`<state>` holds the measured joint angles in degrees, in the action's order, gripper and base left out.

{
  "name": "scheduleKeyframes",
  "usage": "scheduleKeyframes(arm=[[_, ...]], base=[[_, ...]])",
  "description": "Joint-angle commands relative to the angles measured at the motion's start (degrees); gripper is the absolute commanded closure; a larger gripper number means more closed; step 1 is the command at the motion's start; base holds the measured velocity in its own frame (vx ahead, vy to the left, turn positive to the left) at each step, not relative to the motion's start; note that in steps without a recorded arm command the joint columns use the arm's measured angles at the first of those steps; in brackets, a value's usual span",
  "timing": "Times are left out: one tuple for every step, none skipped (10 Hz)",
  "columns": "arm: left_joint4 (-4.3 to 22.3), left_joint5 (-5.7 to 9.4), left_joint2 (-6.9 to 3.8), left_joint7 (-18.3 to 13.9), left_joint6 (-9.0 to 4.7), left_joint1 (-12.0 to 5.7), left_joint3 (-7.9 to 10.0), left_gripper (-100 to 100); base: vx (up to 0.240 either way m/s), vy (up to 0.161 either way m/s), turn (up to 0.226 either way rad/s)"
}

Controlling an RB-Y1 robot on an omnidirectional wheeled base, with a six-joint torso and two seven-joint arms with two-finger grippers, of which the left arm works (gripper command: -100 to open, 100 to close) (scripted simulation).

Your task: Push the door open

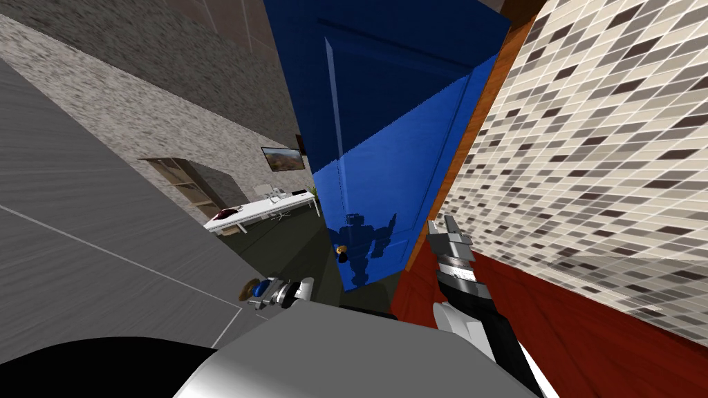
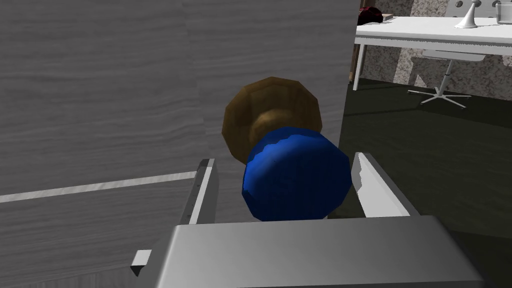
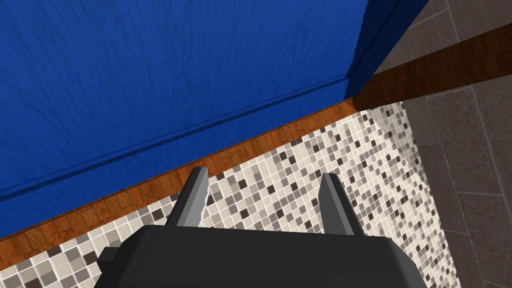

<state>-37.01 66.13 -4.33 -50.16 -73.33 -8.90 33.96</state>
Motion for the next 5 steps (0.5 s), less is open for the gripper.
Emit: scheduleKeyframes(arm=[[0.0,1.3,-0.51,0.1,-1.79,0.81,0.51,100],[0.0,1.3,-0.51,0.1,-1.79,0.81,0.51,100],[-0.1,2.33,-0.45,0.4,-2.47,0.9,0.52,100],[-0.2,3.34,-0.38,0.7,-3.13,0.99,0.53,100],[-0.3,4.32,-0.29,1.1,-3.77,1.07,0.54,100]], base=[[0.018,0.068,-0.049],[0.014,0.048,-0.021],[0.018,0.05,-0.04],[0.034,0.085,-0.087],[0.032,0.097,-0.078]])
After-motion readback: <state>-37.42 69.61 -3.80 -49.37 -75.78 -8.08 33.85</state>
